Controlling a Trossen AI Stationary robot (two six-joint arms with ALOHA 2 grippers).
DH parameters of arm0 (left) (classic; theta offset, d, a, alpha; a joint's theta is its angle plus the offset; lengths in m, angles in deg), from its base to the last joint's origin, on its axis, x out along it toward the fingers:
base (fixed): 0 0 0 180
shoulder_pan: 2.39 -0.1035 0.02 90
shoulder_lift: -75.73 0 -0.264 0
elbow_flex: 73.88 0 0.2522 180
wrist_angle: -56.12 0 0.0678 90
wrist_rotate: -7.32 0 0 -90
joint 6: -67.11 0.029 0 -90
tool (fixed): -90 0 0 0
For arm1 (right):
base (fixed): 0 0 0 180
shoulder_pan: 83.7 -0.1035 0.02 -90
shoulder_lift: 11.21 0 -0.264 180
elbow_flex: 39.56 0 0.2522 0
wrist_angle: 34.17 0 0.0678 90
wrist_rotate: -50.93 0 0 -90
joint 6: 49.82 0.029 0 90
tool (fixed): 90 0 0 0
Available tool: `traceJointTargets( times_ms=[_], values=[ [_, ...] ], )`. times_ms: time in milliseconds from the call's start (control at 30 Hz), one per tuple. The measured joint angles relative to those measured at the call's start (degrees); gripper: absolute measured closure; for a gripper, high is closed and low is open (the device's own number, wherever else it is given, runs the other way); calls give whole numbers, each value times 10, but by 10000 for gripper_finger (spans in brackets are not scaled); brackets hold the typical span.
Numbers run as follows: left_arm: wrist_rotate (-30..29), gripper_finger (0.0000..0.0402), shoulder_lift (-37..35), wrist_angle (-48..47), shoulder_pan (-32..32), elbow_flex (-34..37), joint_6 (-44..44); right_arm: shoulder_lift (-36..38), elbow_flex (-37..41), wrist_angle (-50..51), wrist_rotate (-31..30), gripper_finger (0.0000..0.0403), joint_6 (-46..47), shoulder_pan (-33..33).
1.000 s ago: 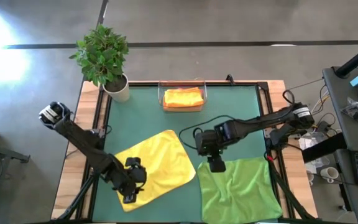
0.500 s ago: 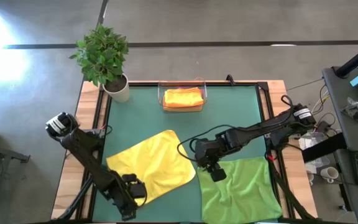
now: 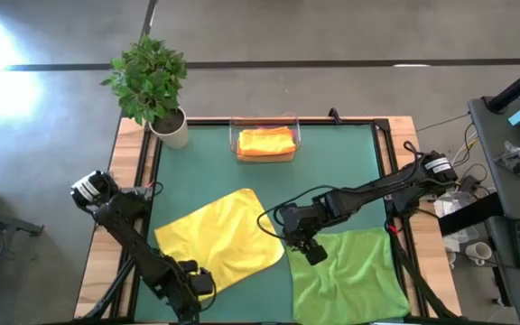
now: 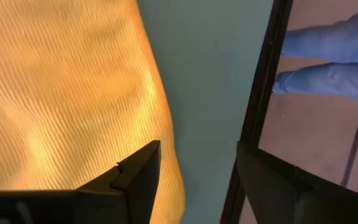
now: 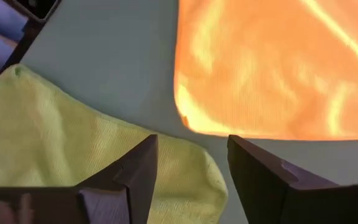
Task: Fold microfiber towels
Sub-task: Fold the yellow microfiber cloth
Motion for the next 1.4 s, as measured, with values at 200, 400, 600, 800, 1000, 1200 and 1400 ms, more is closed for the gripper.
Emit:
traceJointTargets(
  times_ms=[200,400,600,800,1000,1200,1400],
  values=[
    [2,206,10,-14,28,2,-57,0,34,-43,0,219,-6,-2],
    [17,206,41,-15,50,2,-92,0,54,-59,0,218,-5,-2],
    [19,206,69,-24,52,0,-93,0,77,-116,30,218,-5,-1],
    [23,231,83,-43,50,2,-93,0,111,-186,50,218,-4,-3],
    [22,330,84,-57,48,4,-91,-2,143,-267,46,218,-4,-3],
    [20,393,78,-65,48,1,-91,-51,137,-283,46,218,-6,-3],
    [19,400,54,-64,45,1,-91,-99,93,-269,45,218,-2,-3]
  ],
)
